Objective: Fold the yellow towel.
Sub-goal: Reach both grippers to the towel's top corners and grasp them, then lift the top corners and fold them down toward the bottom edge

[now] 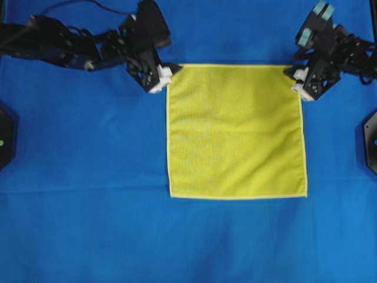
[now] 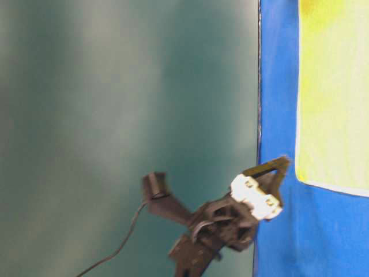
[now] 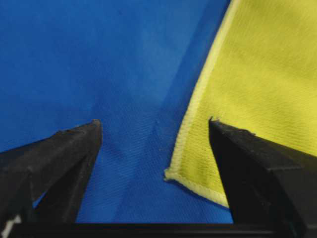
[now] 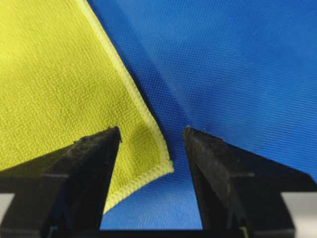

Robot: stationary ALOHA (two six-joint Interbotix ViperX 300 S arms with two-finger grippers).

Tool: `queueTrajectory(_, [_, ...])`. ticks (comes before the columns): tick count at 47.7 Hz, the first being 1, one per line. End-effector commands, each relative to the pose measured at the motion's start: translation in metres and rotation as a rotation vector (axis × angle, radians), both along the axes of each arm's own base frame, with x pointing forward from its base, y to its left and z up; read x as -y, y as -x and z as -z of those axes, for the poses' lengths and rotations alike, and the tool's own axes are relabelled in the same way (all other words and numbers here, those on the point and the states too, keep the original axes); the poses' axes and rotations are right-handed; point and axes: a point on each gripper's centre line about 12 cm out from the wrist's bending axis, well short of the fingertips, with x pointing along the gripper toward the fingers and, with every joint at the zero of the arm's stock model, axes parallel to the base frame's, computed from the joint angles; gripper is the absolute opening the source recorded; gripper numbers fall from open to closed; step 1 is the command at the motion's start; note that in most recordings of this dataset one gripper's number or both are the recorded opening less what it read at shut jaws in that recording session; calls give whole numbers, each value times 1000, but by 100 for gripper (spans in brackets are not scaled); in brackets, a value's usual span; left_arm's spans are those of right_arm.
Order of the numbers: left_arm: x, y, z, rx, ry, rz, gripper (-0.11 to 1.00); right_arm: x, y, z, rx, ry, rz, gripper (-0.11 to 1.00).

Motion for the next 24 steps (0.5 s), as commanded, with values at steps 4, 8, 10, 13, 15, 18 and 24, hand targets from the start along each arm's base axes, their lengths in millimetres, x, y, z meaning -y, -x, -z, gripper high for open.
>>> queueTrajectory(4, [-10,-9,4,9,-2,-14,82,6,-7,4,-3,-1,2,58])
queueTrajectory(8, [-11,-9,8,-5,5,-17,81,8,-6,6,-12,-4,6,57])
queueTrajectory(10, [-11,-9,8,-13,9,-17,80,8,-5,7,-15,-6,7,57])
queueTrajectory(13, [-11,-8,10,-32,18,-17,76,8,-5,7,-17,-5,5,52])
queueTrajectory(15, [-9,-7,12,-55,27,-14,70,7,-4,8,-19,-6,2,45])
queueTrajectory(18, [-8,-6,14,-82,35,-8,54,7,-4,8,-24,-6,0,26])
queueTrajectory(24, [-2,-5,17,-128,18,30,18,7,-4,8,-27,-8,2,2])
